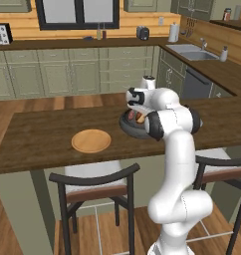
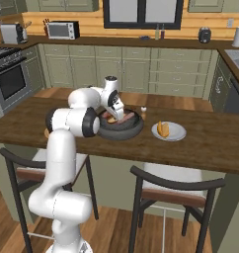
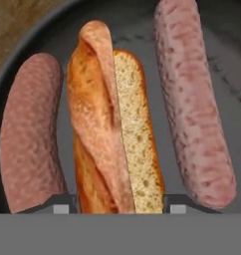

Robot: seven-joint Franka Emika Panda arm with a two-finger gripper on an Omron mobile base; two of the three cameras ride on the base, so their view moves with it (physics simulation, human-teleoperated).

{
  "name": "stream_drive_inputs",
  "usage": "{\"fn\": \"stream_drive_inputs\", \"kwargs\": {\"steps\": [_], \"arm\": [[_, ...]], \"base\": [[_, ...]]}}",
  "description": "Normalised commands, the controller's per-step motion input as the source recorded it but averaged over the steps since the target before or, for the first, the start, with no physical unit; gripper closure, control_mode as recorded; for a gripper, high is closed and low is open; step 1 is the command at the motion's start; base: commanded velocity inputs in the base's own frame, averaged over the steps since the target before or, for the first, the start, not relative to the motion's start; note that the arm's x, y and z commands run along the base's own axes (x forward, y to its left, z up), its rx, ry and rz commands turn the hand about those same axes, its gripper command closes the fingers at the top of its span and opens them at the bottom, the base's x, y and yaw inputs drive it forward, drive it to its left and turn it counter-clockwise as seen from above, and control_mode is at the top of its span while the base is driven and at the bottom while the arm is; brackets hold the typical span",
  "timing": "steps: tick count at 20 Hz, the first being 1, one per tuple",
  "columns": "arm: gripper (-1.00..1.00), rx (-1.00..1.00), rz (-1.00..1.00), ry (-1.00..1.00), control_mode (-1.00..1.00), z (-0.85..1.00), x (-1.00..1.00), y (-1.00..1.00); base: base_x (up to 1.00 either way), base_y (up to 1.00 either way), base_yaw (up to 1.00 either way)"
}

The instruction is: Place one bun and one sausage from the bowl on each plate.

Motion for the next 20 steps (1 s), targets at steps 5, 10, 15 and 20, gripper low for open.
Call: {"fn": "stream_drive_inputs", "kwargs": {"steps": [5, 10, 15, 20], "arm": [[1.00, 0.00, 0.00, 0.00, -1.00, 0.00, 0.00, 0.00], [1.00, -0.02, 0.00, -0.03, -1.00, 0.38, -0.55, 0.00], [1.00, 0.00, 0.00, -0.02, -1.00, 0.83, -0.70, 0.09], [1.00, -0.04, 0.14, -0.01, -1.00, 0.55, -1.00, 0.73]], "base": [[0.00, 0.00, 0.00], [0.00, 0.00, 0.00], [0.00, 0.00, 0.00], [0.00, 0.00, 0.00]]}}
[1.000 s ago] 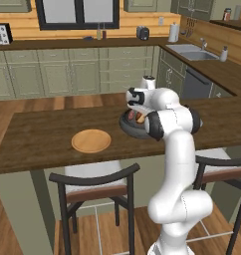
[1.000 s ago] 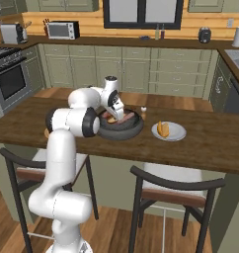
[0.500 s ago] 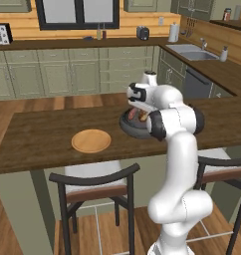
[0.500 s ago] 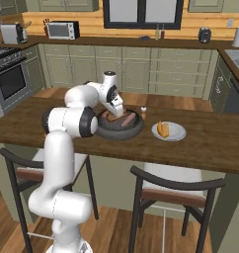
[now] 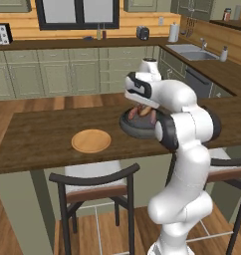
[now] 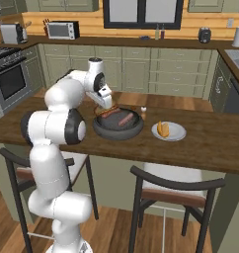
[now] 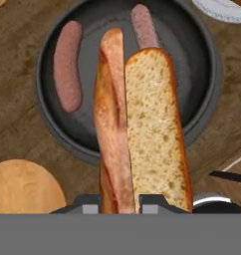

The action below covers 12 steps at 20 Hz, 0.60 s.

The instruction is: Place one bun and one sausage from the bowl on each plate.

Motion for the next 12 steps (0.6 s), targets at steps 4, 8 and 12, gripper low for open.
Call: {"fn": "stream_drive_inputs", "kwargs": {"steps": [4, 8, 12], "arm": [[1.00, -0.02, 0.28, 0.00, -1.00, 0.31, -0.69, 0.99], [1.00, 0.00, 0.30, 0.00, -1.00, 0.11, -0.25, 0.94], [1.00, 0.00, 0.23, 0.01, -1.00, -0.07, 0.12, 0.48]], "base": [[0.00, 0.00, 0.00], [0.00, 0.00, 0.00], [0.00, 0.00, 0.00]]}}
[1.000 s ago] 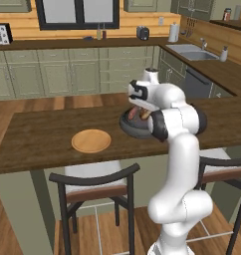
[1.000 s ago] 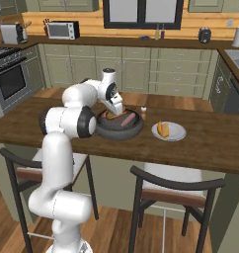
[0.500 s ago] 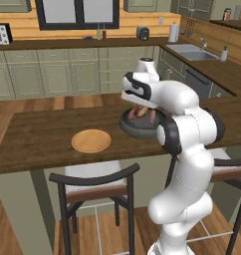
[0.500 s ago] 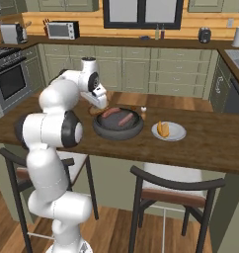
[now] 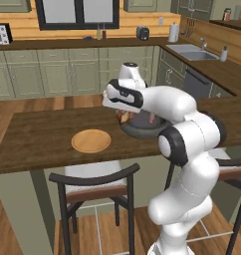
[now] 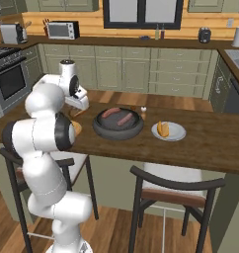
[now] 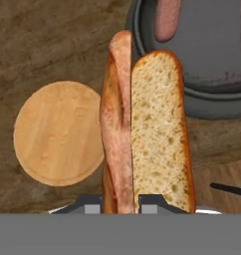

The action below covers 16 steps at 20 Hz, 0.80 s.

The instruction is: Place one bun and one sausage from the bowl on each plate.

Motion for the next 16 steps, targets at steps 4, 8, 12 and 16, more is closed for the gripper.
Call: {"fn": "stream_drive_inputs", "kwargs": {"steps": [4, 8, 12, 16], "arm": [[1.00, -0.03, 0.29, 0.06, -1.00, -0.37, 0.06, 0.43], [1.00, -0.13, 0.31, 0.01, -1.00, -0.53, 0.00, 0.67], [1.00, -0.10, 0.24, 0.00, -1.00, -0.41, 0.38, 0.55], [1.00, -0.05, 0.15, 0.03, -1.00, -0.37, 0.56, 0.10]], "base": [[0.00, 0.00, 0.00], [0.00, 0.00, 0.00], [0.00, 0.00, 0.00], [0.00, 0.00, 0.00]]}}
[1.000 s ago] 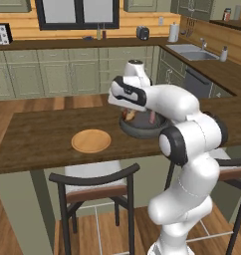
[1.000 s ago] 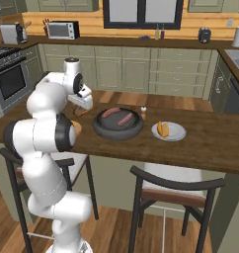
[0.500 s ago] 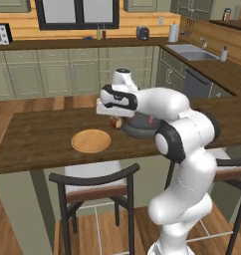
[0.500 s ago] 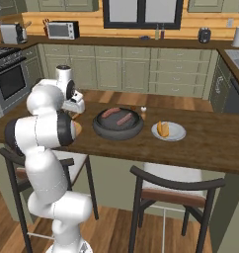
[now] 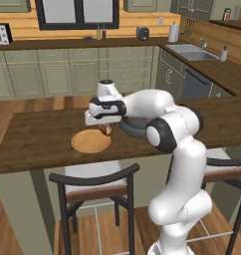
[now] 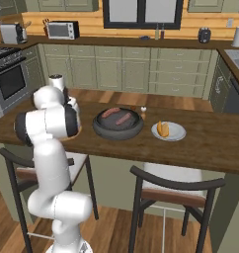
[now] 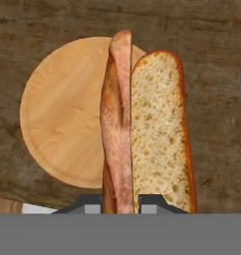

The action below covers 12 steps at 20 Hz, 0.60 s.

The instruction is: Place one bun and one sausage from the bowl on each plate.

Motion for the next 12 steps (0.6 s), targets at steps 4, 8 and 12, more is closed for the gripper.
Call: {"fn": "stream_drive_inputs", "kwargs": {"steps": [4, 8, 12], "arm": [[1.00, -0.05, 0.01, 0.08, -1.00, -0.49, 0.13, -0.01], [1.00, -0.03, 0.00, 0.10, -1.00, -0.39, 0.01, 0.03], [1.00, -0.02, 0.00, 0.08, -1.00, -0.28, 0.15, 0.10]], "base": [[0.00, 0.00, 0.00], [0.00, 0.00, 0.00], [0.00, 0.00, 0.00]]}}
